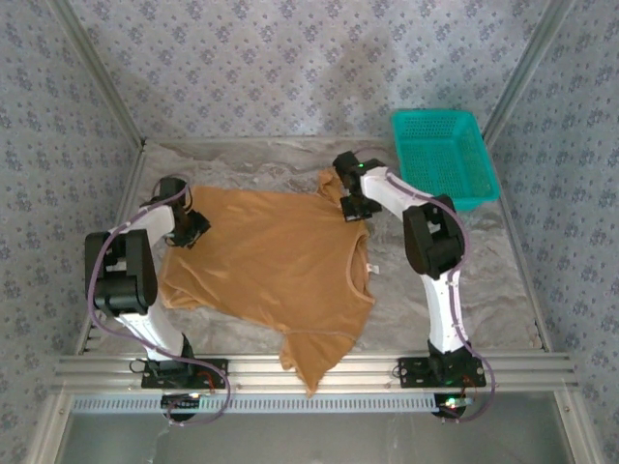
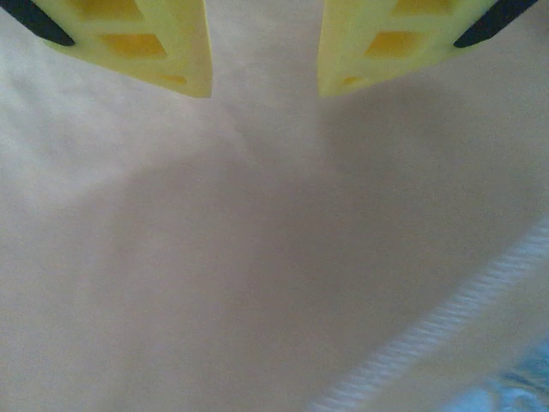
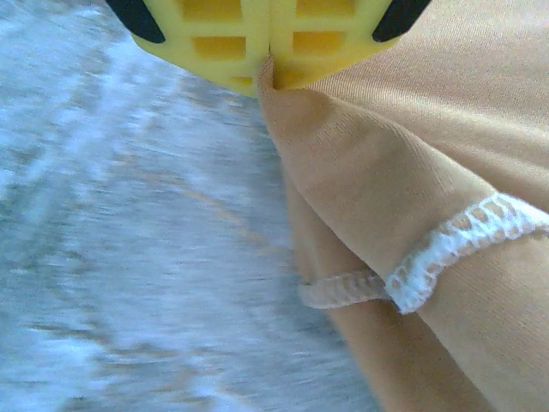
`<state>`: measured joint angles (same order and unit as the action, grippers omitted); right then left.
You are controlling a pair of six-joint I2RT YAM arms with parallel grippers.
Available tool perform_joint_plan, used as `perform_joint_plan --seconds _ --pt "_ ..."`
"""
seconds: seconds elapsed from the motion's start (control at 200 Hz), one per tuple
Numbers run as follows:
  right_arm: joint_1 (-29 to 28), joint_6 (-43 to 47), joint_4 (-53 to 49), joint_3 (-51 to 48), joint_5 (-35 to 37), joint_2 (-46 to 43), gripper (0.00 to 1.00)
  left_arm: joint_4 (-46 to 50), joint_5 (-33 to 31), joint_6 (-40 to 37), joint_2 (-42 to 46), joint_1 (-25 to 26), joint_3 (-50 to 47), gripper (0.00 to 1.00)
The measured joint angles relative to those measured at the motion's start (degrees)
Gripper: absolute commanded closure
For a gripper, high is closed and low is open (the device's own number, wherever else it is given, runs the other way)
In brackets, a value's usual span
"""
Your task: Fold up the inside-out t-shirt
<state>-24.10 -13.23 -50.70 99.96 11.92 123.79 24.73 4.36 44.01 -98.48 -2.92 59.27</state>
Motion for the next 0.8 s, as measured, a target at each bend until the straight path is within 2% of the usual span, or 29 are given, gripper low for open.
perform_joint_plan --seconds 0.075,0.105,0.145,0.22,0.295,0.41,0.55,0.68,0.799 --pt "2.4 -0.6 0.2 -1.3 0.1 -2.0 1.0 0.3 -1.7 0.0 0.3 -0.2 -1.0 0.64" --pt "3.2 -0.9 0.2 -1.9 0.2 -2.5 0.96 0.5 -2.3 0.0 0.5 -0.2 -1.4 0.64" --pt "4.3 -1.4 0.2 -2.5 0.2 -2.8 0.85 1.0 -3.0 0.0 1.0 -0.2 -2.1 0.64" --pt "5.4 -2.5 0.4 -3.6 0.2 -2.8 0.51 1.7 -4.1 -0.1 2.6 0.2 -2.8 0.63" --pt "5.0 -2.9 0.0 -4.6 0.3 -2.9 0.36 2.7 -5.6 -0.6 5.0 1.5 -2.8 0.6" --pt "2.2 -4.9 -0.7 -6.3 1.4 -4.7 0.33 3.5 -8.0 -2.1 9.4 6.6 -2.2 0.57" --pt "-3.6 -8.7 -0.5 -13.3 2.2 -13.3 0.33 3.8 -7.3 -6.0 9.5 13.0 3.4 0.57" --pt "-8.0 -13.0 2.7 -22.0 -0.4 -20.7 0.35 3.4 -3.8 -8.9 3.3 14.3 10.9 0.57" --pt "-7.6 -16.0 6.3 -27.9 -4.3 -20.5 0.37 2.3 -1.4 -10.1 -4.0 14.2 14.0 0.58"
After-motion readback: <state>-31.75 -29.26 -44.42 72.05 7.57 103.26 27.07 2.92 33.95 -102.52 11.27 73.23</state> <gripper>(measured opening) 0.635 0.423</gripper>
